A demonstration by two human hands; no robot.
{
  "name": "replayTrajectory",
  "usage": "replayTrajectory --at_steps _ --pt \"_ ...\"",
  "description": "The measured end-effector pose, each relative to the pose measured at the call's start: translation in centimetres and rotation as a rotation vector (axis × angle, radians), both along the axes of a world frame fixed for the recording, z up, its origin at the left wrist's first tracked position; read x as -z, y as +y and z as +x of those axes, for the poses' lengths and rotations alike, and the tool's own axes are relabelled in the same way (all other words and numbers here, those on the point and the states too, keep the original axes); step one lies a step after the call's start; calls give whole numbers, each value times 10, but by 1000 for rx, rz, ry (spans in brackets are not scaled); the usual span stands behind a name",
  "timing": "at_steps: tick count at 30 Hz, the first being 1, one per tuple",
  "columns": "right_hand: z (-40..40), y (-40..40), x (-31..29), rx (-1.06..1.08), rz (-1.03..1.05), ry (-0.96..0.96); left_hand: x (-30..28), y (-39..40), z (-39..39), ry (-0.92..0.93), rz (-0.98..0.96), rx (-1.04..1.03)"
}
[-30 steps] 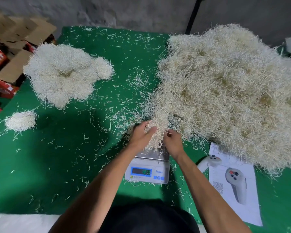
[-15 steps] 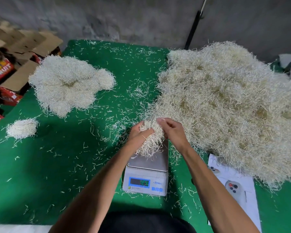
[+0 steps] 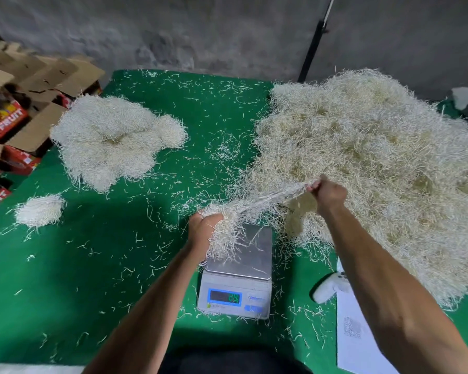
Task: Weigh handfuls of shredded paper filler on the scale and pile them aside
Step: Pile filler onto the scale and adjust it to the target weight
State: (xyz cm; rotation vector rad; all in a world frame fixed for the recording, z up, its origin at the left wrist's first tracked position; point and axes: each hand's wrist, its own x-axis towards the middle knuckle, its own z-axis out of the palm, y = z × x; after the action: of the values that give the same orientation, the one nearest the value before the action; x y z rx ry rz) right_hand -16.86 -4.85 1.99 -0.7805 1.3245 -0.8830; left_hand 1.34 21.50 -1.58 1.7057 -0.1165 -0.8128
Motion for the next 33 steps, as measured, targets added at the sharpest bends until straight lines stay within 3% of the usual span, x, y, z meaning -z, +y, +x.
replayTrajectory --at_steps 6,8,12,14,16,17,19,21,23,25,29,33 --pt "-11 7 7 160 22 -163 5 -8 2 108 -17 -117" --pt "-8 16 9 -18 20 -215 2 -10 1 134 -38 -83" --pt "18 69 6 -557 9 -109 -9 -23 -5 236 -47 30" --pt "34 95 12 -583 124 -305 -13 -31 -7 299 -42 53" --pt "45 110 17 -519 223 -343 -18 -33 -8 305 -41 57" --pt "48 113 19 -592 148 -221 -23 -29 -6 328 -55 64" --pt "41 117 23 -923 -229 136 -31 -25 1 430 -146 71" --pt "31 119 27 -1221 -452 429 -36 -23 13 498 -221 19" --pt "22 112 30 -1316 -498 459 -41 -26 23 496 -227 -85" --pt "18 99 25 -1164 -499 356 -39 -20 30 491 -251 -164" --pt "8 46 13 -487 -259 375 -17 7 34 454 -200 -194" --pt "18 26 -7 -514 -235 238 -1 3 22 437 -124 -202"
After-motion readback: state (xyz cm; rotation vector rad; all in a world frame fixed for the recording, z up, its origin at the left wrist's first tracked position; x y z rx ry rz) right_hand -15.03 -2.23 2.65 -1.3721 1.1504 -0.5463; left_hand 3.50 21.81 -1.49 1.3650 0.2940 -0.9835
